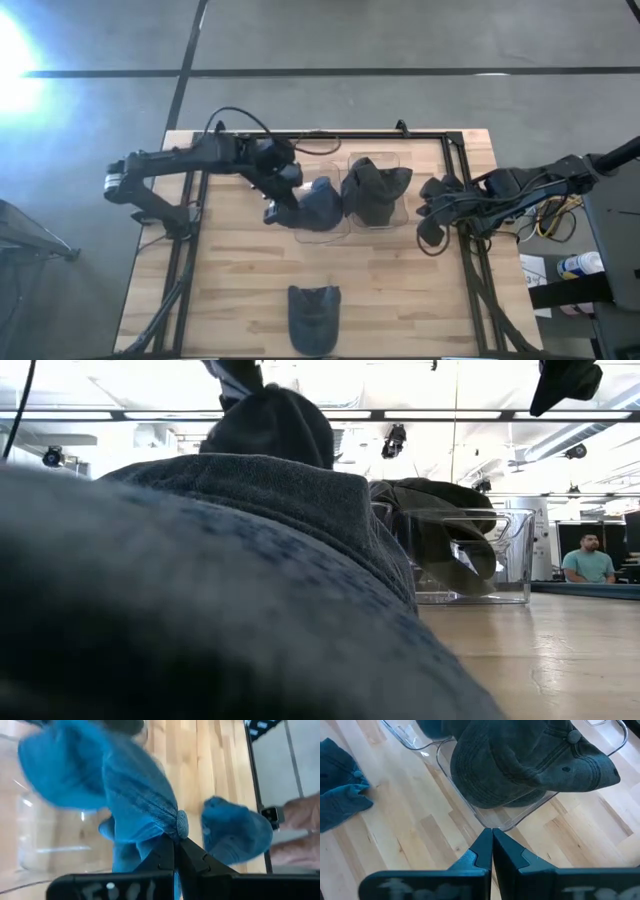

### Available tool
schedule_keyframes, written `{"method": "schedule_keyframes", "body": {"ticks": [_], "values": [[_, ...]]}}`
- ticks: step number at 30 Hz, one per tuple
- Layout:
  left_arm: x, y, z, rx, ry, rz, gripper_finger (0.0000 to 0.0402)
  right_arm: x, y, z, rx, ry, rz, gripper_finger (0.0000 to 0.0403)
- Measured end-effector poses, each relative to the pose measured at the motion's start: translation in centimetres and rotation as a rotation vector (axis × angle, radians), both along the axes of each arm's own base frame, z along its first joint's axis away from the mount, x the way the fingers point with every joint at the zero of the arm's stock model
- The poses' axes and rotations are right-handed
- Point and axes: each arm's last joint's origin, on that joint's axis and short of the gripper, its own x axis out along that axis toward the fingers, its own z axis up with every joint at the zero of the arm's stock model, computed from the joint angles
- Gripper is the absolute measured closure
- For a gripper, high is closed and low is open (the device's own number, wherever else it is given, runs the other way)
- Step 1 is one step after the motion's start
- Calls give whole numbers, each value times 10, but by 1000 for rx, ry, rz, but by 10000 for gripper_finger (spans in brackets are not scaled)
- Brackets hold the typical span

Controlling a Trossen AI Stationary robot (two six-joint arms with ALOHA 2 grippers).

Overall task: Pick & Place hat
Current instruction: Put the left blue cap into the left transparent bin

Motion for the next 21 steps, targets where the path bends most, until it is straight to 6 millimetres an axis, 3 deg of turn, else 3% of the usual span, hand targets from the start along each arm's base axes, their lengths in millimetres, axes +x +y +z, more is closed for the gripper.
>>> {"method": "schedule_keyframes", "body": {"ticks": [9, 21], "values": [[-1, 2, -29, -5, 120, -31, 401, -7, -2, 5, 14, -35, -8, 394], [-7, 30, -29, 143, 116, 36, 401, -7, -2, 5, 19, -46, -10, 394]]}}
